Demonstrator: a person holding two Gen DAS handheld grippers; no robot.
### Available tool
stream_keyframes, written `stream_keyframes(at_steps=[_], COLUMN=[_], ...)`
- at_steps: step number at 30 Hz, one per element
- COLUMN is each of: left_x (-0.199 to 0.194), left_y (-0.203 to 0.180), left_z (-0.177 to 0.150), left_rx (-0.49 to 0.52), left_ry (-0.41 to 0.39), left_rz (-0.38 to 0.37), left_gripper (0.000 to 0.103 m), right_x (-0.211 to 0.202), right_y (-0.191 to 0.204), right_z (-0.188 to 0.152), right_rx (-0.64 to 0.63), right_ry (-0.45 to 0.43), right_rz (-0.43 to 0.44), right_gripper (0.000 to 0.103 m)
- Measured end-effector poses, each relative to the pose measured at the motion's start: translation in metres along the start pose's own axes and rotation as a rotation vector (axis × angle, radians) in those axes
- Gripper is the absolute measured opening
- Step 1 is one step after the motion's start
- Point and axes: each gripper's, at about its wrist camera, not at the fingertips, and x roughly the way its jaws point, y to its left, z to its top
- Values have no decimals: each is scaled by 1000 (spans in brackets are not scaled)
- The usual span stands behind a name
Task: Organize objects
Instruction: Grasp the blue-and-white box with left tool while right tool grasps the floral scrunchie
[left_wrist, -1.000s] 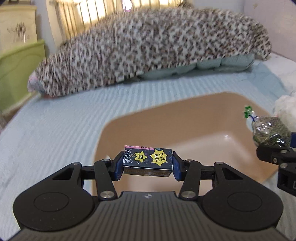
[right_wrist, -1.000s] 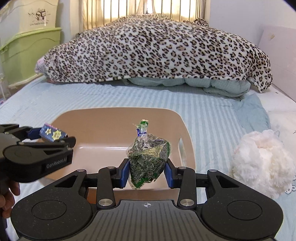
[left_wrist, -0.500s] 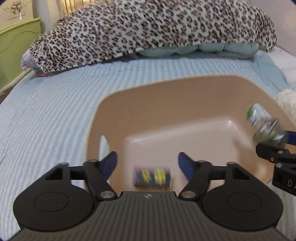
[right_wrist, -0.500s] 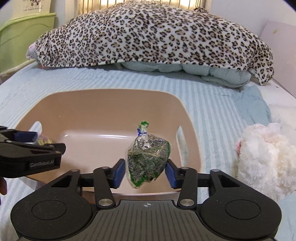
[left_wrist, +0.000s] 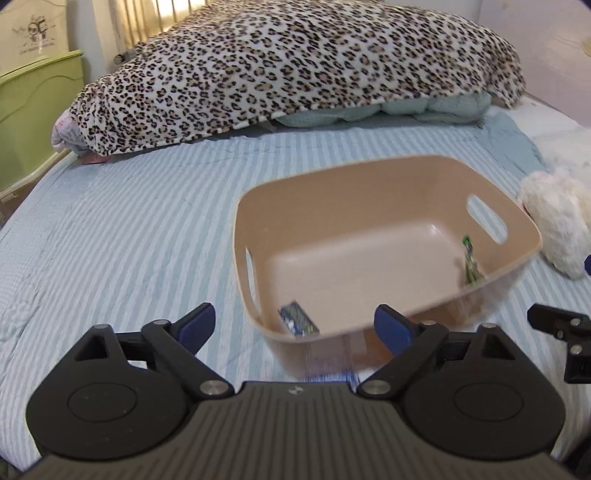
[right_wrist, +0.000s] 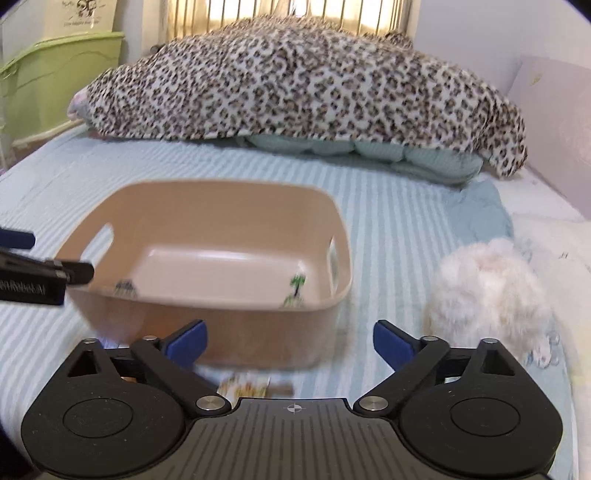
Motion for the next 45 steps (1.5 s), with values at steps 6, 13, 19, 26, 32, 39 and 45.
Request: stream_keyframes(at_steps=[6,13,19,26,32,39,45], left_x=[-1,26,51,66,84,76,68], left_y=[0,3,1,1,0,0,2], left_z=[-28,-58,-69,-68,-71,-72,-74], left_rx=[25,30,23,-22,-28,-22,-26], left_ry=[49,158,225,222,252,225,234], left_rz=[1,-8,-55,-109,-106,-132,-130], left_gripper=[95,95,95,95,93,55,48], right_x=[3,23,42,62,71,70,65], right_y=[4,1,7,9,12,11,8], right_z=[-32,-57,-65,-66,-66,-67,-67], right_rx=[-35,-16,-53,-39,-35,-23,1], right_ry=[69,150,191,224,233,231,234], right_rz=[-4,21,37,46,40,57,64], right_gripper=[101,101,101,98,87,49,15])
